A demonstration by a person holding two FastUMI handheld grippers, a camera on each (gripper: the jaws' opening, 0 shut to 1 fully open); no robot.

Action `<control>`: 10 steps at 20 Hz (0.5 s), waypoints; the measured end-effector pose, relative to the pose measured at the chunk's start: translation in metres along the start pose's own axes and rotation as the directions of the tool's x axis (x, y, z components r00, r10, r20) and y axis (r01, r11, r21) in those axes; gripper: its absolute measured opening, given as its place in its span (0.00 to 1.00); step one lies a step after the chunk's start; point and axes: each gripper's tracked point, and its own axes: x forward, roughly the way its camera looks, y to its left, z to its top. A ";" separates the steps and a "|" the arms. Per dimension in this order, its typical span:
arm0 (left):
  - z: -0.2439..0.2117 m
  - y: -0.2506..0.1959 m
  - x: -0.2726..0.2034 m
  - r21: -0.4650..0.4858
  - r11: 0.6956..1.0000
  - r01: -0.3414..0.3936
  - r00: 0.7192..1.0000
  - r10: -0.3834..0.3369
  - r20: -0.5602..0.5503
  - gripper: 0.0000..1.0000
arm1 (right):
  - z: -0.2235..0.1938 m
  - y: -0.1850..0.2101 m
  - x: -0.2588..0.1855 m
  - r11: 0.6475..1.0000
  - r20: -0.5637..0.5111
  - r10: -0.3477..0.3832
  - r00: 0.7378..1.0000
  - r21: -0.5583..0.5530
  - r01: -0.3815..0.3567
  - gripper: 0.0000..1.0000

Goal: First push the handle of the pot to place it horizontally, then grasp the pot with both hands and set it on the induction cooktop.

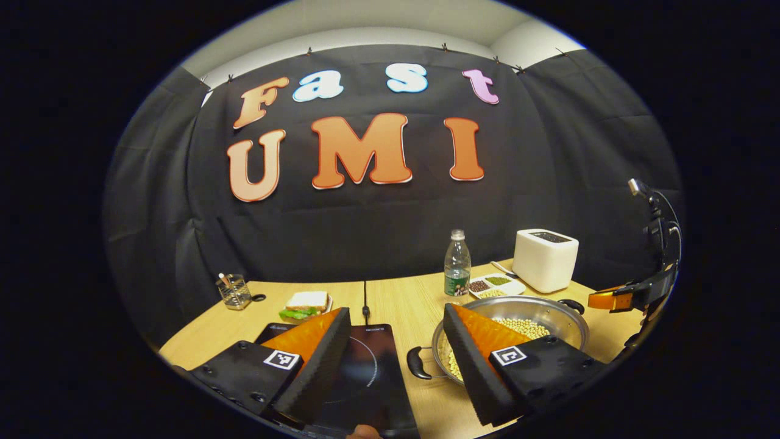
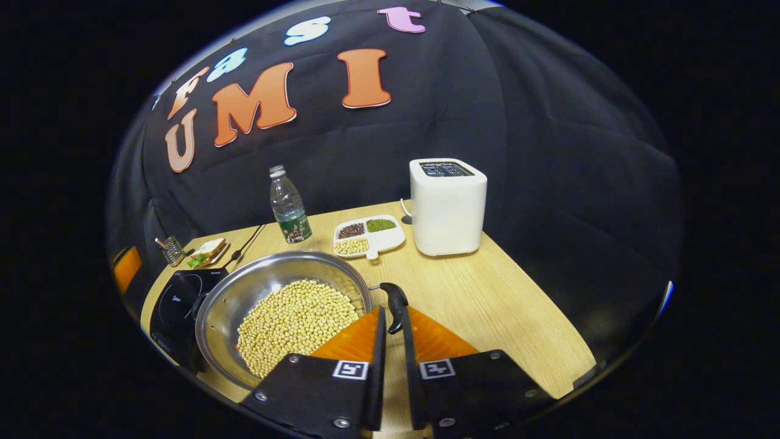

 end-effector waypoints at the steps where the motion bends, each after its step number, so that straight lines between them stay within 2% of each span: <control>1: -0.012 -0.005 0.010 -0.011 1.000 0.004 1.000 -0.005 -0.026 1.00 | 0.000 0.001 0.003 1.000 0.004 0.003 1.000 -0.008 -0.003 0.29; 2: -0.023 -0.007 0.017 -0.024 1.000 0.008 0.999 -0.009 -0.053 0.99 | 0.002 0.003 0.007 1.000 0.007 0.002 1.000 -0.018 -0.002 0.36; 3: -0.036 -0.011 0.023 -0.036 0.999 0.010 0.996 -0.013 -0.086 0.99 | 0.002 0.003 0.012 1.000 0.014 -0.002 1.000 -0.031 0.002 0.58; 4: -0.046 -0.014 0.029 -0.041 0.999 0.012 0.993 -0.016 -0.114 0.99 | 0.003 0.002 0.018 0.999 0.017 -0.006 1.000 -0.044 0.007 0.60; 5: -0.055 -0.017 0.035 -0.043 0.999 0.011 0.990 -0.017 -0.139 0.99 | 0.002 0.002 0.022 0.999 0.015 -0.010 1.000 -0.053 0.010 0.71; 10: -0.082 -0.026 0.053 -0.051 0.998 0.022 0.975 -0.033 -0.219 0.99 | -0.014 0.012 0.055 0.999 -0.066 0.011 0.998 -0.045 -0.014 0.89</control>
